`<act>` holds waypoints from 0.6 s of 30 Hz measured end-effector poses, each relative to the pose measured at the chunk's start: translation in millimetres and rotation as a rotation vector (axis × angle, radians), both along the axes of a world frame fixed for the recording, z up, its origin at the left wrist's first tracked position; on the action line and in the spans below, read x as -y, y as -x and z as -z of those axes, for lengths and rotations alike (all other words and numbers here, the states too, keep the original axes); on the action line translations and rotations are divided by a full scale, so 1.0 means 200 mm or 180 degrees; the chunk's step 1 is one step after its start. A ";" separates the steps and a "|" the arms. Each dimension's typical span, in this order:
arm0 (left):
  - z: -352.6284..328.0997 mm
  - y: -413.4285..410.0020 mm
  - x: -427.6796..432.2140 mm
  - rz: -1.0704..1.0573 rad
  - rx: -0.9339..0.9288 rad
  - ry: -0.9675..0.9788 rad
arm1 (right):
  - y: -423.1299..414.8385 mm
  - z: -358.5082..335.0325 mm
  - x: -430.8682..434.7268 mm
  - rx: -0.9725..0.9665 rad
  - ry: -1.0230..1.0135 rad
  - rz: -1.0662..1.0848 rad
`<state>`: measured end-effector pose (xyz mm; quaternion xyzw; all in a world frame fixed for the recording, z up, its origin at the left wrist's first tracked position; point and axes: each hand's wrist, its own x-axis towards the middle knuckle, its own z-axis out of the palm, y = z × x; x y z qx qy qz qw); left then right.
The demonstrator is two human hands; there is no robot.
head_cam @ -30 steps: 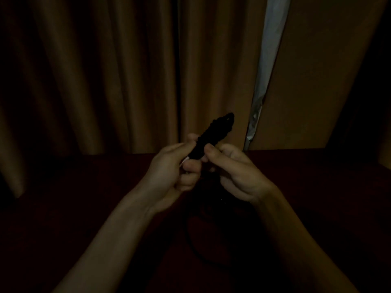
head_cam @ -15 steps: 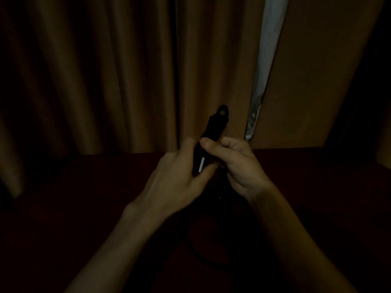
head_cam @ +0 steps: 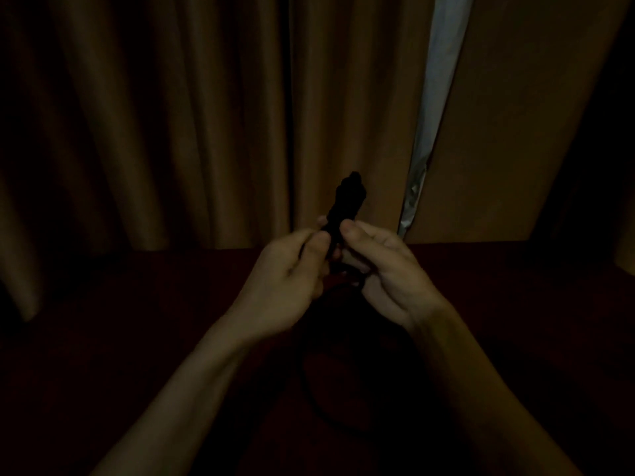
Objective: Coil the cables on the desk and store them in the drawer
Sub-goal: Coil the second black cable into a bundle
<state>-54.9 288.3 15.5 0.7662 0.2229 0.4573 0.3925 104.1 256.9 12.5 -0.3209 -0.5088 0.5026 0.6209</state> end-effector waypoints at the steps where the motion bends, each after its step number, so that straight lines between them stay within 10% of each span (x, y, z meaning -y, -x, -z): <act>1: -0.02 0.00 0.00 0.0369 0.0321 0.0657 | -0.01 0.00 0.01 -0.0097 0.0030 -0.0180; 5: -0.05 0.05 0.01 0.1682 0.0880 0.2329 | -0.02 0.01 0.01 -0.0381 0.0075 -0.0676; 9: -0.04 0.06 0.02 0.1793 0.0769 0.2559 | -0.01 -0.02 0.03 -0.0149 -0.0049 -0.0453; 18: 0.00 0.03 0.00 -0.1447 -0.0852 -0.1232 | 0.03 -0.05 0.02 0.0402 -0.0094 0.0566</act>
